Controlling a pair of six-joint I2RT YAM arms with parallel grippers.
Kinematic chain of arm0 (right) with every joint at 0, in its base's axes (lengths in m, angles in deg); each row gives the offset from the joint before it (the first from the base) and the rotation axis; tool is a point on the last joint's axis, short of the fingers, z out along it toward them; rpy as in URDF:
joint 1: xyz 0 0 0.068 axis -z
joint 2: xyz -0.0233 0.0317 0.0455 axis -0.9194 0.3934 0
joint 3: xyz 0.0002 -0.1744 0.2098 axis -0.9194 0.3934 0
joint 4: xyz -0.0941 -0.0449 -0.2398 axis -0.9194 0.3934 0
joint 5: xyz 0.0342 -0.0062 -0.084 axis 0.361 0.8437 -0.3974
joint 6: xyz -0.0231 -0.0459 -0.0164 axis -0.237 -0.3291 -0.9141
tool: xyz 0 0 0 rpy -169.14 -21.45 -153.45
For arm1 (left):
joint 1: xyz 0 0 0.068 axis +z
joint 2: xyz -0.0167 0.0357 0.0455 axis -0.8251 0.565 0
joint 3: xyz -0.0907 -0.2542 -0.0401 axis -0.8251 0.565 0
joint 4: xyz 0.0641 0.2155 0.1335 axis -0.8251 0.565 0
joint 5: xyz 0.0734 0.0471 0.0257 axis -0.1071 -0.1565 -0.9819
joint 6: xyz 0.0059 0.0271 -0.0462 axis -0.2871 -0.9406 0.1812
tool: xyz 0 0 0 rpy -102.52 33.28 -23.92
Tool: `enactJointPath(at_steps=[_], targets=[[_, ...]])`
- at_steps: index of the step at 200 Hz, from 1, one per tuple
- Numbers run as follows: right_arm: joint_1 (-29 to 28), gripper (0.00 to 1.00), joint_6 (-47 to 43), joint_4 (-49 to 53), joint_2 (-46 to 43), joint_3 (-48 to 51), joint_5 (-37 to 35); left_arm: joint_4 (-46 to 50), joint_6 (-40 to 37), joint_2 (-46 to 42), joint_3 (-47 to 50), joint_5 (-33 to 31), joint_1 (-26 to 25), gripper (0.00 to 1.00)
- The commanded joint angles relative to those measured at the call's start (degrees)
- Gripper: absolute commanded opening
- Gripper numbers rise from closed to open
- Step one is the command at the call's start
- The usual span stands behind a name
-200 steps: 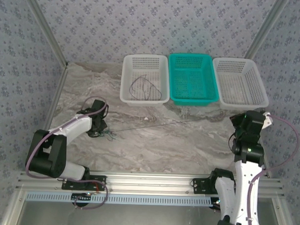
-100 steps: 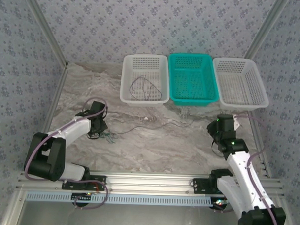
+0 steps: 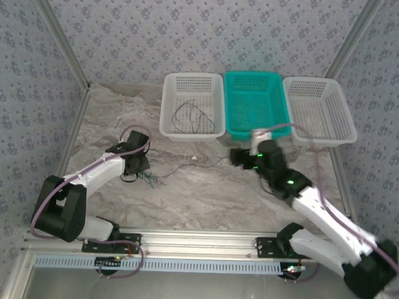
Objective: Untangle the cables
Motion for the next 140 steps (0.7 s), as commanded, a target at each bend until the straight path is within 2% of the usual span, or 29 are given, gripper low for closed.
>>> enactJointPath(at_steps=[1,21,62,76,122,140], targets=[[-6.78,0.84,-30.65,-11.53,10.52,-0.02,5.10,-0.24,-4.03,-2.35,-2.36,2.07,-0.56,0.00],[-9.29,0.83,-41.26,-8.55,20.74,-4.88,7.04,0.17,-4.85,-3.87,-2.79,2.41,-0.55,0.00],[-9.28,0.81,-48.92,-8.33,36.49,-12.64,6.70,0.93,-6.56,-5.68,-2.40,3.31,-0.54,0.00],[-8.64,0.80,-51.36,-9.00,39.90,-13.96,6.96,1.08,-8.53,-6.55,-2.14,4.83,-0.59,0.00],[-7.14,0.75,-54.30,-10.64,47.81,-17.95,14.34,-1.05,-13.20,-11.83,-0.45,9.37,-0.58,0.00],[-6.90,0.67,-54.03,-11.37,49.97,-19.27,16.44,-2.29,-14.45,-13.71,0.04,11.53,-0.51,0.00]])
